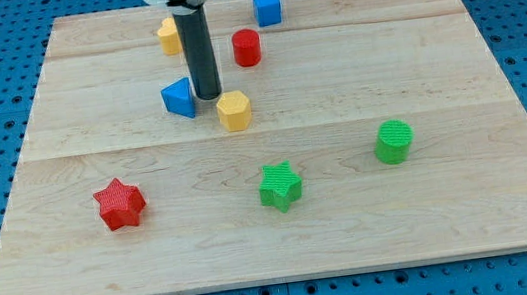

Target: Move the triangle right to the heart

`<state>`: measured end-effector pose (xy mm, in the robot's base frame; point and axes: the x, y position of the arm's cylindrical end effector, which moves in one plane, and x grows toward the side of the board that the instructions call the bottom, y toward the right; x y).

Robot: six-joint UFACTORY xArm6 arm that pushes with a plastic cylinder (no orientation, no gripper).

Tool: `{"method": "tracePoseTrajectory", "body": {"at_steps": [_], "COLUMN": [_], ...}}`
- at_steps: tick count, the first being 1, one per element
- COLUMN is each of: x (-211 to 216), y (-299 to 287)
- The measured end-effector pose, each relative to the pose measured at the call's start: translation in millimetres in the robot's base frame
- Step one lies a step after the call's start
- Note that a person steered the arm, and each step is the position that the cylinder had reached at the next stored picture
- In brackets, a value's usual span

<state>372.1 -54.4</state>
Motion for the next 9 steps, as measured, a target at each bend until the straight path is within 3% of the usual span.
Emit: {"method": "tracePoseTrajectory", "body": {"at_steps": [1, 3, 4, 6, 7, 8, 9], "x": [26.6, 26.4, -8.2, -17.8, 29.2, 26.7, -11.1], "y": [-9.1, -117.3, -122.6, -113.5, -134.9, -82.4, -32.0]}}
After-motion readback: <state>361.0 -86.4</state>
